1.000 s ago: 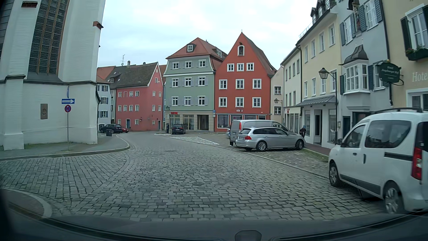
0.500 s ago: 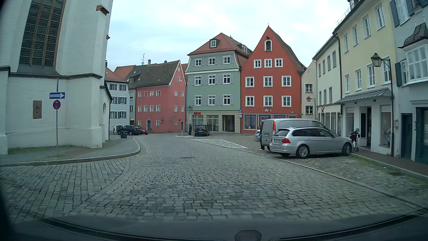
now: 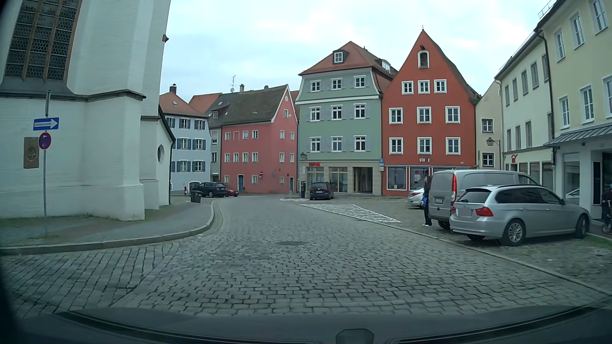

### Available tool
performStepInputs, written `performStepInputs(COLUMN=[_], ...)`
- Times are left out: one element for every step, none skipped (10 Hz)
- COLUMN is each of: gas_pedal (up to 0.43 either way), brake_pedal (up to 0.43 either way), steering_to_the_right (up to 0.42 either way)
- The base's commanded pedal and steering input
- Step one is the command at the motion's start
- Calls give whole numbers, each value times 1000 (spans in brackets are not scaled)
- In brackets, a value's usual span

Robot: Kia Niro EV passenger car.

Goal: Follow the waypoints while adhering to traffic rules and regulations

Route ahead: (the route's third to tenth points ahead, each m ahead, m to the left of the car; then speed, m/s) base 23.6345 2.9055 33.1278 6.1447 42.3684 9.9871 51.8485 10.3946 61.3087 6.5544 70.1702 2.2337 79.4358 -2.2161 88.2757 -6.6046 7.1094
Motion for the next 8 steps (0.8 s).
performStepInputs(gas_pedal=[8, 39, 39, 39, 39, 39, 28, 20], brake_pedal=[0, 0, 0, 0, 0, 0, 0, 0], steering_to_the_right=[-97, -91, -83, -82, -84, -83, -76, -67])
